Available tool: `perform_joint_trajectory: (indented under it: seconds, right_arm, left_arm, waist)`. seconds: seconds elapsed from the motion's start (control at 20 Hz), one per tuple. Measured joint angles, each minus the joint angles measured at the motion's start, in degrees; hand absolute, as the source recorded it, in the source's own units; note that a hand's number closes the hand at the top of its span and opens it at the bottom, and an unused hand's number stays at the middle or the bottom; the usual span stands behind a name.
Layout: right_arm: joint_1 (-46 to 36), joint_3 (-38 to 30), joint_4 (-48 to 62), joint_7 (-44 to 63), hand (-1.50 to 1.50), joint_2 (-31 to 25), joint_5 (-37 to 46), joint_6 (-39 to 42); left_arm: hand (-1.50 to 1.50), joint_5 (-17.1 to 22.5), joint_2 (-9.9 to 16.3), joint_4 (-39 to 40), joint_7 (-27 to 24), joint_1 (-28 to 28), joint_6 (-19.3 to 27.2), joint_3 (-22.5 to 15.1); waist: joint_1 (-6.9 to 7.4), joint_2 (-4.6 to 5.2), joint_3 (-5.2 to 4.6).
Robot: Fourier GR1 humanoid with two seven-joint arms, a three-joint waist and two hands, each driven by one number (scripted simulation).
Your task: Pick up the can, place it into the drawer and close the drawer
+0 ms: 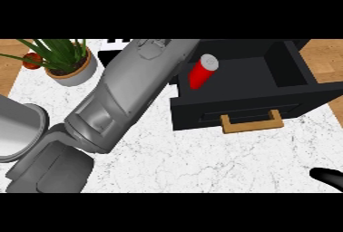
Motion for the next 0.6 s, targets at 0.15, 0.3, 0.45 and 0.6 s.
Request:
perform_joint_trajectory:
  seconds: [0.15, 0.3, 0.45, 0.6]
  right_arm:
    - [-0.5, 0.6, -0.6, -0.4, -1.50, -1.0, 1.5, 0.4]
    - [-1.9, 1.1, 0.1, -1.1, -1.50, -2.8, 3.3, 1.3]
    - [-3.4, 2.2, 1.0, -2.7, -1.50, -4.4, 5.6, 2.2]
    - [-4.0, 4.3, 2.1, -5.4, -1.50, -5.7, 10.2, 3.0]
  left_arm:
    - [-1.50, 1.0, 0.0, 1.2, -0.7, -0.7, 1.3, -0.4]
    - [-1.50, 2.1, 0.0, 1.8, -0.8, -1.7, 2.2, -0.7]
    - [-1.50, 3.7, 0.0, 1.7, -1.6, -1.5, 2.9, -1.0]
    - [-1.50, 5.2, 0.0, 1.8, -2.1, -1.8, 2.7, -0.6]
  waist:
    - [-0.21, 0.12, 0.01]
    - [-0.04, 0.15, 0.00]
    - [-0.17, 0.27, 0.01]
    - [0.23, 0.36, 0.00]
